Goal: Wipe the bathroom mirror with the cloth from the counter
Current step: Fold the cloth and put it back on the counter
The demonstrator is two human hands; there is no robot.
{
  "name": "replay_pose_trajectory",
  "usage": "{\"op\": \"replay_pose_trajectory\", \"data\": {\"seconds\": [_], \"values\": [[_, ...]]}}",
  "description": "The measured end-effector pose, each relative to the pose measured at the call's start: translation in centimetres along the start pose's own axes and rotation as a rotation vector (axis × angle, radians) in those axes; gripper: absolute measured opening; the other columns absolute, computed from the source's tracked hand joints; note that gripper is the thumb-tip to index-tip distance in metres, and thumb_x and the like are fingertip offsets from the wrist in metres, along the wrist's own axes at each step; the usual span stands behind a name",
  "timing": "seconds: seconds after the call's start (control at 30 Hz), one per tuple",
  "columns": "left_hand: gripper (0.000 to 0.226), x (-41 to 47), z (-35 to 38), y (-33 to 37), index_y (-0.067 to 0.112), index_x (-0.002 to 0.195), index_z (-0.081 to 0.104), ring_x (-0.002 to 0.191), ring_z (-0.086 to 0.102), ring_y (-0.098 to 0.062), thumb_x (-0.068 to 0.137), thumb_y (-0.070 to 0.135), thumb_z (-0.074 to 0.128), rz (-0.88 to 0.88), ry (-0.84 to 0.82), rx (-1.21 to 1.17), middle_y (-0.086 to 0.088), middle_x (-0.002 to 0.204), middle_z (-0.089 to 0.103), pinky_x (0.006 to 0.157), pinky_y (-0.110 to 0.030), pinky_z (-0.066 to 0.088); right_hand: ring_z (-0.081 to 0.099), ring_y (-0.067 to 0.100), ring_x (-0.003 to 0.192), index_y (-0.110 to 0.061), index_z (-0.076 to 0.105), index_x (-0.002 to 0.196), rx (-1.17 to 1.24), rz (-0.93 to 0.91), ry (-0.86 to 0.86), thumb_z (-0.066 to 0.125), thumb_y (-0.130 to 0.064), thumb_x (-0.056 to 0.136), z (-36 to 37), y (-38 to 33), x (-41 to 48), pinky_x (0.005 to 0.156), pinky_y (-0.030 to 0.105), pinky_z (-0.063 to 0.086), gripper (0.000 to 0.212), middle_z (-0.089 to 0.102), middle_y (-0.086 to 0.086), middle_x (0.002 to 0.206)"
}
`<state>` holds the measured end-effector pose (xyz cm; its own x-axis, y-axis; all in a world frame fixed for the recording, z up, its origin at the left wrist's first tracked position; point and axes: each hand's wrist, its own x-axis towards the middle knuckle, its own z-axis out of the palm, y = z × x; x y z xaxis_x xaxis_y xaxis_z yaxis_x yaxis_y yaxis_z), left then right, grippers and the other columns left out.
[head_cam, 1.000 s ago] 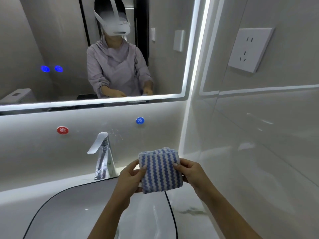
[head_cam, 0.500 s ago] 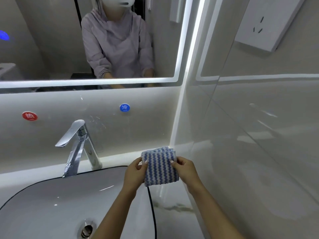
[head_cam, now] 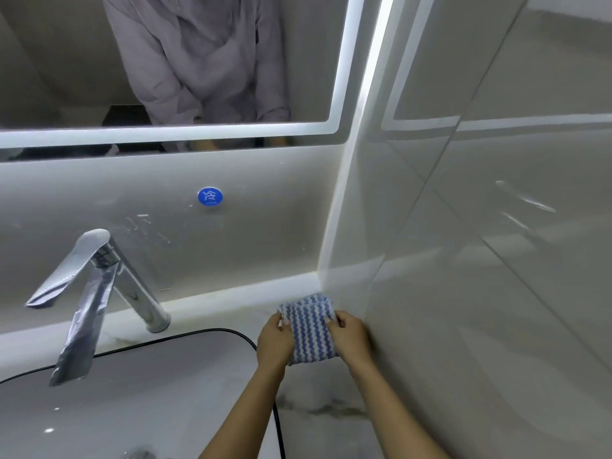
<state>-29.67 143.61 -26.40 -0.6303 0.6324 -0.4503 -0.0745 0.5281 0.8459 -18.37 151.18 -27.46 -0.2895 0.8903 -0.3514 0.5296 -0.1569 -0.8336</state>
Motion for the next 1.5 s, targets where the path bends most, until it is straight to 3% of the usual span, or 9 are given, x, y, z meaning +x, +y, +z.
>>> {"op": "replay_pose_trajectory", "data": {"seconds": [0.37, 0.67, 0.73, 0.83, 0.93, 1.03, 1.23, 1.4, 1.5], "values": [[0.039, 3.4, 2.8, -3.0, 0.021, 0.139, 0.049, 0.117, 0.057, -0.035, 0.104, 0.021, 0.032, -0.209, 0.136, -0.053, -0.011, 0.139, 0.055, 0.098, -0.046, 0.05, 0.063, 0.02, 0.089, -0.005, 0.067, 0.107, -0.12, 0.073, -0.104, 0.052, -0.014, 0.095, 2.1, 2.1, 3.9, 0.069, 0.023, 0.042, 0.022, 0.069, 0.006, 0.1], [0.043, 4.1, 3.4, -3.9, 0.017, 0.147, 0.039, 0.128, 0.049, -0.033, 0.104, 0.015, 0.03, -0.305, 0.155, -0.018, -0.011, 0.148, 0.045, 0.105, -0.039, 0.04, 0.054, 0.017, 0.08, -0.017, 0.057, 0.087, -0.271, -0.006, -0.077, 0.05, -0.011, 0.092, 3.6, 4.9, 4.5, 0.061, 0.024, 0.036, 0.011, 0.063, 0.01, 0.087], [0.044, 4.0, 3.6, -4.0, 0.015, 0.148, 0.036, 0.127, 0.049, -0.034, 0.104, 0.012, 0.031, -0.305, 0.167, 0.008, -0.013, 0.147, 0.045, 0.104, -0.04, 0.04, 0.056, 0.017, 0.089, -0.012, 0.061, 0.102, -0.293, -0.093, -0.051, 0.047, -0.008, 0.091, 3.6, 5.2, 4.2, 0.07, 0.023, 0.043, 0.018, 0.065, 0.008, 0.102], [0.049, 3.4, 3.7, -4.1, 0.012, 0.15, 0.027, 0.133, 0.039, -0.034, 0.102, 0.014, 0.036, -0.24, 0.206, 0.218, -0.015, 0.15, 0.037, 0.107, -0.044, 0.037, 0.036, 0.019, 0.135, -0.01, 0.033, 0.147, -0.537, -0.268, -0.079, 0.04, -0.014, 0.097, 3.1, 5.5, 3.4, 0.111, 0.022, 0.023, 0.051, 0.036, 0.005, 0.151], [0.064, 2.4, 4.3, -4.8, 0.01, 0.154, -0.005, 0.15, 0.002, -0.029, 0.103, 0.024, 0.032, -0.101, 0.107, 0.612, -0.01, 0.163, -0.002, 0.121, -0.041, 0.013, 0.001, 0.016, 0.148, -0.011, -0.003, 0.151, -0.75, -0.429, -0.2, 0.011, -0.044, 0.092, 3.1, 5.9, 2.6, 0.114, 0.018, -0.008, 0.069, -0.005, 0.001, 0.16], [0.068, 1.7, 4.8, -5.8, 0.007, 0.134, -0.035, 0.146, -0.024, -0.028, 0.104, 0.035, 0.019, -0.045, -0.049, 0.925, -0.009, 0.156, -0.031, 0.119, -0.046, -0.008, -0.016, 0.013, 0.146, -0.016, -0.018, 0.143, -0.851, -0.463, -0.277, -0.001, -0.054, 0.08, 3.3, 7.0, 2.6, 0.107, 0.016, -0.025, 0.075, -0.025, -0.004, 0.151], [0.069, 1.9, 4.7, -6.4, 0.002, 0.144, -0.028, 0.145, -0.027, -0.028, 0.104, 0.037, 0.016, -0.137, -0.252, 1.16, -0.012, 0.156, -0.031, 0.117, -0.049, -0.013, -0.016, 0.013, 0.146, -0.014, -0.013, 0.15, -0.959, -0.349, -0.32, 0.028, -0.037, 0.103, 3.0, 8.2, 3.0, 0.111, 0.024, -0.015, 0.066, -0.027, -0.009, 0.147], [0.076, 2.2, 4.9, -6.7, 0.0, 0.145, -0.026, 0.145, -0.026, -0.03, 0.102, 0.035, 0.026, -0.148, -0.295, 1.246, -0.014, 0.156, -0.03, 0.118, -0.05, -0.011, -0.017, 0.016, 0.146, -0.012, -0.016, 0.149, -0.963, -0.322, -0.344, 0.026, -0.038, 0.103, 3.2, 8.3, 2.9, 0.113, 0.027, -0.014, 0.068, -0.025, -0.003, 0.154], [0.076, 2.3, 4.8, -6.8, 0.001, 0.145, -0.025, 0.146, -0.025, -0.03, 0.101, 0.037, 0.026, -0.136, -0.296, 1.256, -0.015, 0.156, -0.029, 0.119, -0.05, -0.011, -0.016, 0.017, 0.147, -0.01, -0.015, 0.149, -1.011, -0.295, -0.377, 0.005, -0.056, 0.09, 3.1, 7.9, 3.0, 0.112, 0.027, -0.014, 0.078, -0.027, -0.004, 0.152]]}}
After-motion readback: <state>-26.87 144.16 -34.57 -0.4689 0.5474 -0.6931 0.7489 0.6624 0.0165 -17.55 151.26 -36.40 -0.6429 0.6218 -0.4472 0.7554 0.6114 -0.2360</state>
